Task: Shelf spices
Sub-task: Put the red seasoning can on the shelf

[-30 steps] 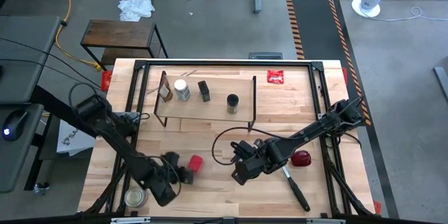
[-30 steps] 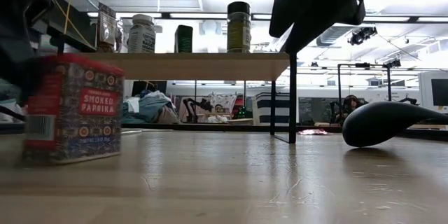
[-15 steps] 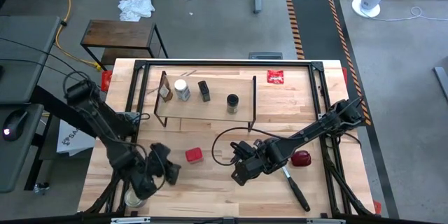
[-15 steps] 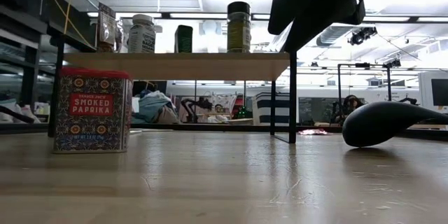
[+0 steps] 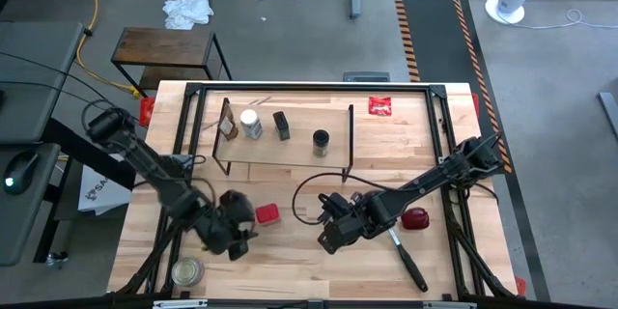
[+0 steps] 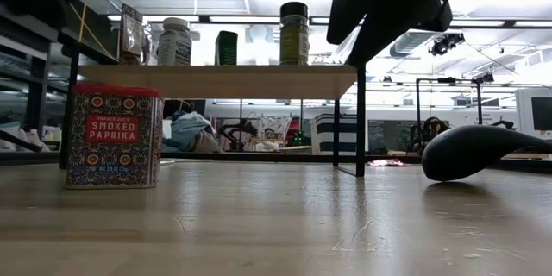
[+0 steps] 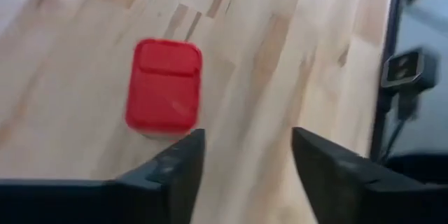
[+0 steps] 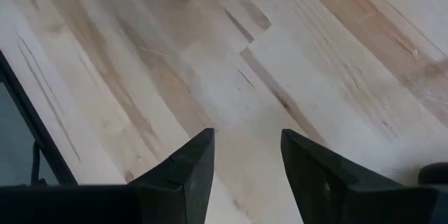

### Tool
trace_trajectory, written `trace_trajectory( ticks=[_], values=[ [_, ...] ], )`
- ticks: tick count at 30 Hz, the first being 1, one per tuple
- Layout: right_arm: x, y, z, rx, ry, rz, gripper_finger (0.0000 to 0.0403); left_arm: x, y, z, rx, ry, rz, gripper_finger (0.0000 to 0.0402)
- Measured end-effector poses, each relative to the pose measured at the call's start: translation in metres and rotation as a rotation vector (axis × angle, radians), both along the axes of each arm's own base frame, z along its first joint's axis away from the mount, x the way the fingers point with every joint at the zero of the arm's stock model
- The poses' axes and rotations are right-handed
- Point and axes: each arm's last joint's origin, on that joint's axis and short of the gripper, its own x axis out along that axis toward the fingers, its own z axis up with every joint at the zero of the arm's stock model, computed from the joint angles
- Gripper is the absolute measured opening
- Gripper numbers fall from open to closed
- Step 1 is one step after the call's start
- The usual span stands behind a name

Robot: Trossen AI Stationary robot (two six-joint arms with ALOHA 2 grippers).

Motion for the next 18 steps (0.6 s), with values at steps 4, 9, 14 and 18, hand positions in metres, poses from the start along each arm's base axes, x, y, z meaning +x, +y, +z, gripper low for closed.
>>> trace_trajectory(
  ticks=[4,9,14,18],
  values=[
    [0.000,0.000,0.000,0.009,-0.001,-0.034,0.0160,0.017,0.021,-0.001,0.030,0.069,-0.120,0.0263],
    [-0.001,-0.001,0.000,0.011,0.002,-0.053,0.0160,0.031,0.043,-0.002,0.012,0.125,-0.212,0.0310],
    [-0.002,-0.002,-0.001,0.000,0.022,-0.053,0.0160,0.037,0.057,-0.003,0.033,0.140,-0.196,0.0329],
    [-0.005,-0.003,-0.002,-0.022,0.045,-0.054,0.0160,0.037,0.058,-0.006,0.072,0.158,-0.193,0.0331]
  ],
)
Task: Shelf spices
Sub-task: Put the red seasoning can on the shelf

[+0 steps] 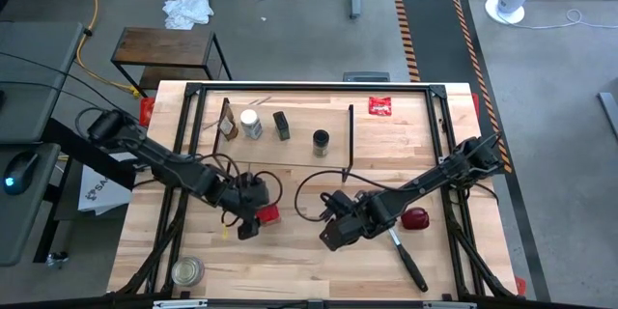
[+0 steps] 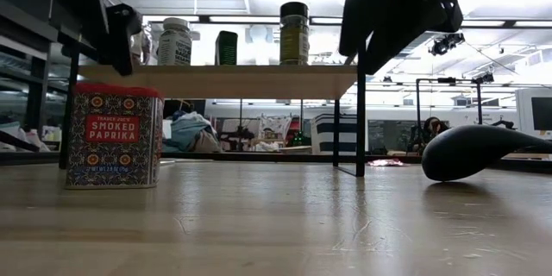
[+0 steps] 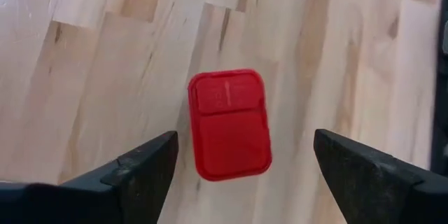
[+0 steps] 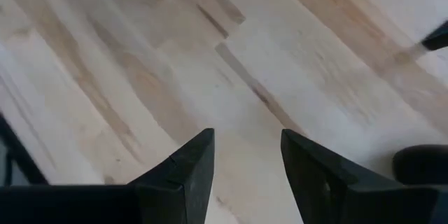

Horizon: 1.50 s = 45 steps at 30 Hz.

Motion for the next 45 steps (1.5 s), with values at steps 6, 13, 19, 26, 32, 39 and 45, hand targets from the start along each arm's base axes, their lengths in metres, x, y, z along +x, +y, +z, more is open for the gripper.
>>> trace_trajectory(
  ticks=[6,13,19,26,32,39,45],
  values=[
    [-0.002,-0.002,-0.001,-0.034,0.025,-0.002,0.0160,0.007,-0.003,-0.013,0.028,0.038,-0.009,0.0331],
    [-0.003,-0.004,-0.001,-0.061,0.036,0.000,0.0160,0.014,-0.003,-0.029,0.106,0.070,0.028,0.0331],
    [-0.004,-0.004,-0.001,-0.071,0.039,0.016,0.0160,0.021,-0.002,-0.039,0.052,0.117,0.035,0.0331],
    [-0.004,-0.005,-0.002,-0.086,0.041,0.012,0.0160,0.028,-0.001,-0.055,0.031,0.177,0.073,0.0323],
    [-0.004,-0.005,-0.002,-0.077,0.048,0.015,0.0160,0.036,0.003,-0.041,-0.070,0.125,0.120,0.0207],
    [-0.015,-0.005,0.006,-0.081,0.086,0.024,0.0160,0.057,0.025,0.067,-0.048,-0.255,0.121,0.0200],
    [-0.017,-0.005,0.008,-0.057,0.095,0.014,0.0160,0.048,0.075,0.119,0.118,-0.257,0.393,0.0200]
  ],
)
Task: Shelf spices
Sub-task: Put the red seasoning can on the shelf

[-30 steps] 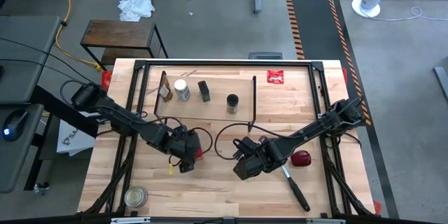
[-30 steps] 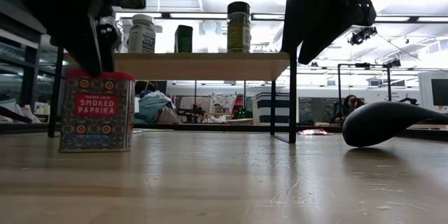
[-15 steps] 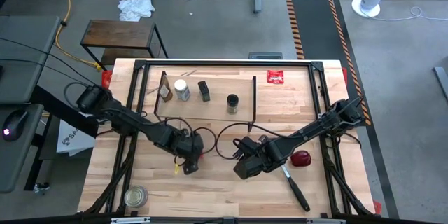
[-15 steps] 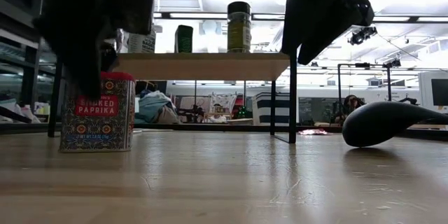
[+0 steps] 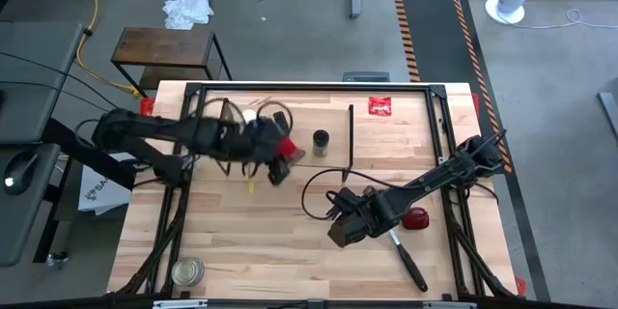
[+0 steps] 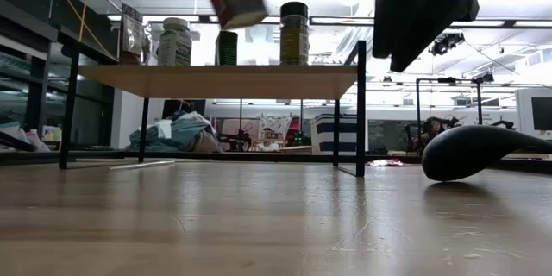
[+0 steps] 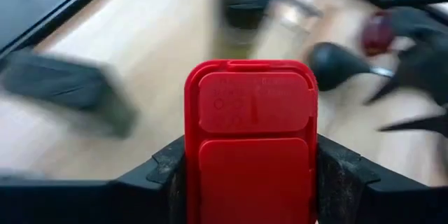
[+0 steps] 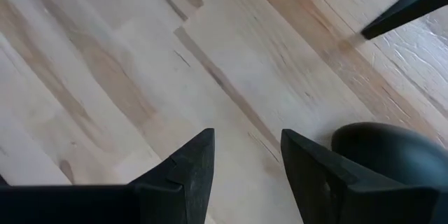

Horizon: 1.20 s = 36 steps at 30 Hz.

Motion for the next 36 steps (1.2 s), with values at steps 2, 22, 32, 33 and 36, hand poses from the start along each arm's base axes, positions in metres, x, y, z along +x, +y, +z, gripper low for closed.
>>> trace_trajectory(
  ticks=[2,22,32,33,36],
  values=[
    [0.000,0.000,0.000,0.006,-0.004,-0.007,0.0160,-0.002,0.015,0.003,-0.043,0.032,0.064,0.0200],
    [0.002,0.001,0.001,0.008,-0.032,-0.010,0.0160,0.026,0.076,-0.016,-0.207,0.000,0.231,0.0214],
    [0.003,0.001,0.001,0.008,-0.034,-0.007,0.0160,0.030,0.076,-0.010,-0.129,-0.047,0.167,0.0225],
    [0.003,0.002,0.001,0.008,-0.034,-0.007,0.0160,0.030,0.076,-0.010,-0.125,-0.048,0.161,0.0230],
    [0.003,0.001,0.001,0.008,-0.034,-0.007,0.0160,0.029,0.076,-0.010,-0.113,-0.035,0.151,0.0244]
  ],
)
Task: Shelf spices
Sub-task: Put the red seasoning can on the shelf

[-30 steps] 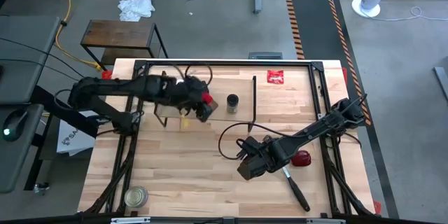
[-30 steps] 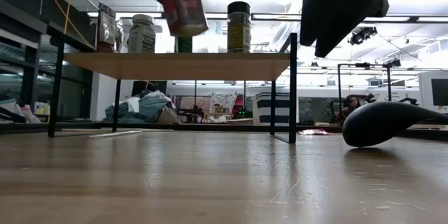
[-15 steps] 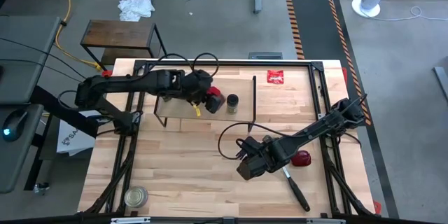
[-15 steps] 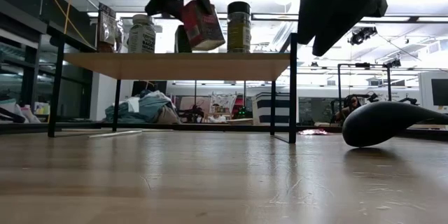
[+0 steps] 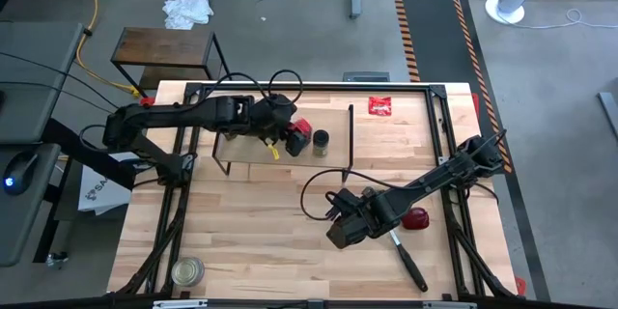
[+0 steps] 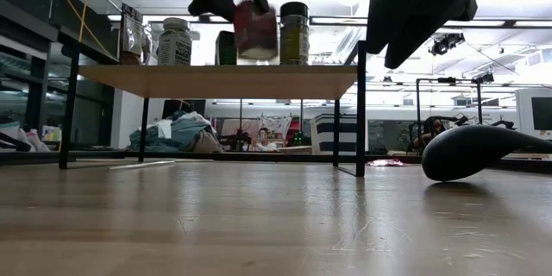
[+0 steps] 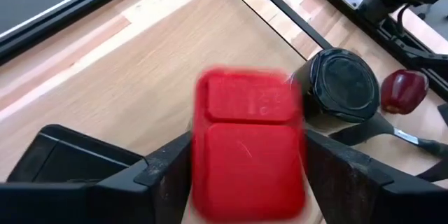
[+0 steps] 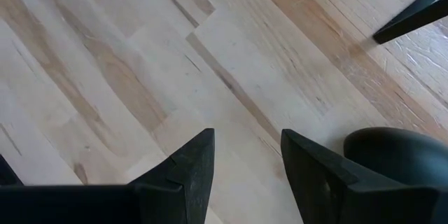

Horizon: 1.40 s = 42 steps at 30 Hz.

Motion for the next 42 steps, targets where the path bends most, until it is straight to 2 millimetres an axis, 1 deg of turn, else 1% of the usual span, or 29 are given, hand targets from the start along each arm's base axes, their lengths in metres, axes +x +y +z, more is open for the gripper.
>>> trace_trajectory(
  ticks=[4,8,10,13,15,17,19,21,22,24,25,26,27,29,31,33,35,36,38,39,40,42],
  values=[
    [0.000,0.000,0.000,0.000,0.000,0.000,0.0160,0.000,0.000,0.000,0.010,0.002,-0.006,0.0257],
    [0.000,0.000,0.000,0.000,0.000,0.000,0.0160,0.000,0.002,0.001,0.012,0.000,-0.003,0.0261],
    [0.000,0.000,0.000,0.000,0.000,0.000,0.0160,-0.001,0.004,0.004,0.021,-0.005,-0.007,0.0261],
    [0.000,0.000,0.000,-0.009,0.005,0.022,0.0160,-0.003,0.006,0.021,0.047,-0.046,-0.043,0.0261],
    [0.000,0.000,0.000,-0.013,0.009,0.030,0.0160,-0.009,0.005,0.039,0.070,-0.095,-0.088,0.0261],
    [-0.001,0.000,0.000,-0.016,0.013,0.031,0.0160,-0.018,0.000,0.057,0.094,-0.136,-0.157,0.0256],
    [-0.001,0.000,0.000,-0.016,0.013,0.032,0.0160,-0.029,-0.010,0.066,0.125,-0.117,-0.217,0.0234],
    [-0.001,0.000,0.000,-0.016,0.013,0.032,0.0160,-0.044,-0.023,0.068,0.175,-0.039,-0.243,0.0192],
    [-0.001,0.000,0.000,-0.016,0.013,0.033,0.0160,-0.050,-0.030,0.066,0.203,0.017,-0.251,0.0162],
    [-0.001,0.000,0.000,-0.022,0.014,0.049,0.0160,-0.060,-0.043,0.055,0.250,0.127,-0.266,0.0087],
    [0.000,0.000,0.000,-0.023,0.013,0.054,0.0160,-0.061,-0.049,0.048,0.264,0.168,-0.272,0.0048],
    [0.000,0.000,0.000,-0.023,0.012,0.055,0.0160,-0.061,-0.054,0.039,0.270,0.193,-0.281,0.0025],
    [0.000,0.000,0.000,-0.023,0.013,0.056,0.0160,-0.059,-0.058,0.029,0.274,0.212,-0.281,0.0017],
    [0.000,-0.001,0.000,-0.024,0.013,0.055,0.0158,-0.052,-0.064,0.007,0.292,0.232,-0.283,0.0013],
    [0.000,-0.001,0.000,-0.023,0.012,0.054,0.0150,-0.044,-0.065,-0.013,0.320,0.229,-0.253,0.0004],
    [0.000,-0.001,0.000,-0.022,0.012,0.050,0.0137,-0.037,-0.065,-0.027,0.353,0.200,-0.198,0.0003],
    [0.000,-0.001,0.000,-0.021,0.009,0.051,0.0112,-0.033,-0.064,-0.035,0.391,0.173,-0.139,0.0001],
    [0.000,-0.001,0.000,-0.021,0.009,0.050,0.0094,-0.032,-0.063,-0.037,0.407,0.161,-0.109,0.0001],
    [0.000,-0.001,0.000,-0.024,0.006,0.046,0.0041,-0.032,-0.062,-0.041,0.436,0.166,-0.079,0.0001],
    [0.000,0.000,0.000,-0.029,0.002,0.047,0.0021,-0.033,-0.062,-0.043,0.446,0.174,-0.072,0.0001],
    [0.000,0.001,0.000,-0.031,-0.002,0.047,0.0013,-0.033,-0.061,-0.046,0.452,0.180,-0.068,0.0001],
    [0.000,0.001,0.000,-0.029,-0.008,0.029,0.0010,-0.034,-0.061,-0.050,0.452,0.195,-0.072,0.0001]
  ],
)
